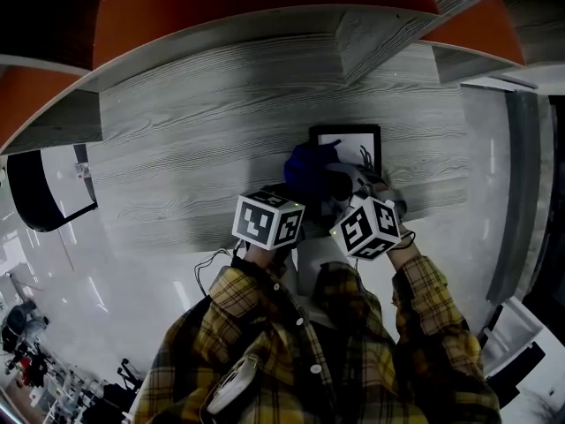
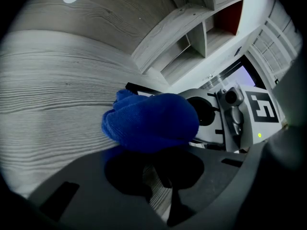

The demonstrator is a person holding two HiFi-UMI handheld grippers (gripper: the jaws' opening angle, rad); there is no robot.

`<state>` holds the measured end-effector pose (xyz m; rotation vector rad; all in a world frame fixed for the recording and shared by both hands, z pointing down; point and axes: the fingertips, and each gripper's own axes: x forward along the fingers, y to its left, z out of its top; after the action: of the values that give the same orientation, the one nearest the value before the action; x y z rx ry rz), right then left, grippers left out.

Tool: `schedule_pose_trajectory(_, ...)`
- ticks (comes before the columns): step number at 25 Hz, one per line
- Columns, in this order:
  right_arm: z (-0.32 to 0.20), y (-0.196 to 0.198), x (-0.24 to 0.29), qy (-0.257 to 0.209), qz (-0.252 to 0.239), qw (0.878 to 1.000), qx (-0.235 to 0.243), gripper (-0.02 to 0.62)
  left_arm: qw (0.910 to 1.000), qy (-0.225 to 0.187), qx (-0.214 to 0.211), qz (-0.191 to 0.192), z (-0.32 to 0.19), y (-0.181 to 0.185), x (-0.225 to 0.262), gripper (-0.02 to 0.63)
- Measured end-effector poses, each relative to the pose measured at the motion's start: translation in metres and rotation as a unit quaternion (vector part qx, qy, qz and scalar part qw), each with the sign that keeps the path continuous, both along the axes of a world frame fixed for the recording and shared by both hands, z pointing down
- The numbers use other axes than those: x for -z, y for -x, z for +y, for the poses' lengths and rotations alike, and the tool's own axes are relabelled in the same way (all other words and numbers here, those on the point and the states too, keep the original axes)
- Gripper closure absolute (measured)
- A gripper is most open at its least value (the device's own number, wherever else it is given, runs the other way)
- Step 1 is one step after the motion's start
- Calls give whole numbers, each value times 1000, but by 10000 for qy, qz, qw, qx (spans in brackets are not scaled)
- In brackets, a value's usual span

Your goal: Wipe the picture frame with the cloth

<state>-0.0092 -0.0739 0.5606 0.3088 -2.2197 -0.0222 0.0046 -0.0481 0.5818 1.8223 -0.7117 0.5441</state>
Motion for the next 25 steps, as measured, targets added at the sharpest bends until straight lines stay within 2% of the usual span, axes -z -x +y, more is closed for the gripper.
schedule_pose_trajectory(4, -4, -10, -5, -113, 120, 9999, 8, 563, 10000, 4, 2, 0, 0, 0, -1, 528)
schedule_pose_trajectory(8, -7, -24, -8, -170, 251, 9993, -202, 563, 10000, 21, 2, 21, 1, 0, 0, 528)
schedule_pose_trajectory(20, -22, -99, -8, -291, 777, 9912, -1030, 563, 10000, 44, 34, 38, 1, 1, 0, 529)
schedule_pose_trajectory(25, -28, -125, -4, -336, 828, 9848, -1492, 563, 10000, 49, 27, 48, 1, 0, -1, 528)
